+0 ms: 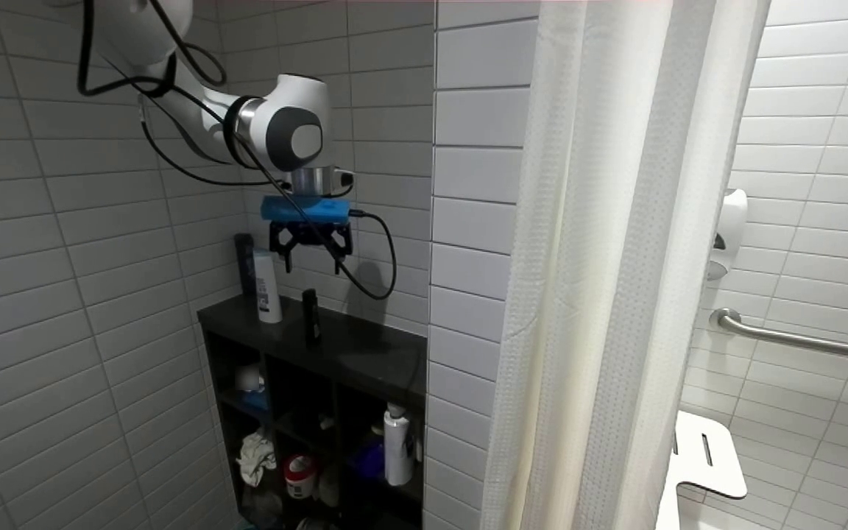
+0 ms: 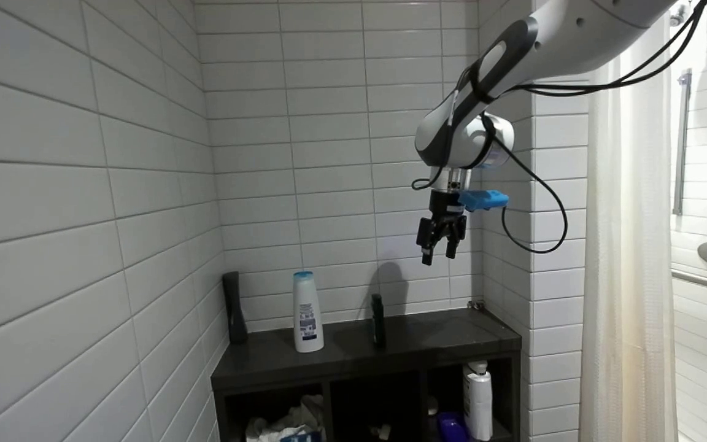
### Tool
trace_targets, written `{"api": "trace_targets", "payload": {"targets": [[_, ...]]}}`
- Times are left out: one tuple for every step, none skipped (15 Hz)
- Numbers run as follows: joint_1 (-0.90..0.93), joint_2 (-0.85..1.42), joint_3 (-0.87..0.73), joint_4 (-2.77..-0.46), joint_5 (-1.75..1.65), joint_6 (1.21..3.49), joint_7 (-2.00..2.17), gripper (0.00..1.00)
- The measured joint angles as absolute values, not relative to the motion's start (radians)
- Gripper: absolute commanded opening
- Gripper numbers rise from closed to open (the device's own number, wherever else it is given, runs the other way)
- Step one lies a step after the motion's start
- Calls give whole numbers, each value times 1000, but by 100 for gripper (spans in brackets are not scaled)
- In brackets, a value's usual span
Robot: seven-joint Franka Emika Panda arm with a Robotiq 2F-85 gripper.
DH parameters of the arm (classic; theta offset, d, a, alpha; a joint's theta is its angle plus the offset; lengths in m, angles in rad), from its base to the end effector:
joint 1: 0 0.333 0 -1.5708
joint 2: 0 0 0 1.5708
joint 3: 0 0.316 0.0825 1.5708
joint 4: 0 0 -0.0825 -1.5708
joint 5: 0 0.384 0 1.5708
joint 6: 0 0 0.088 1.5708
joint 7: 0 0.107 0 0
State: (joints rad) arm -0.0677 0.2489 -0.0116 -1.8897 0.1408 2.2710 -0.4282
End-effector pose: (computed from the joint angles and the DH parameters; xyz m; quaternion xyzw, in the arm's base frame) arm 0.6257 -0.0458 0.3877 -0.9875 -0.1320 -0.0778 0.0369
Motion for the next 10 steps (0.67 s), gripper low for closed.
{"api": "trace_targets", "payload": {"targets": [[-68,249,-10,-1890,141,2271,-436,100],[-68,249,-8,-1889,141,2271,-443,100],[-68,249,-6,-1888,141,2271,-446,100],[-68,249,-5,-1887,142,2271,-447,100],[-67,250,-1,-1883,142,2270,-446,100],[-67,252,4,-1876,143,2268,-446,100],[-67,254,11,-1868,143,2264,-446,100],[-66,256,17,-1862,142,2262,-446,100],[-64,259,23,-1856,141,2259,-446,100],[-60,260,25,-1851,136,2254,-444,100]]}}
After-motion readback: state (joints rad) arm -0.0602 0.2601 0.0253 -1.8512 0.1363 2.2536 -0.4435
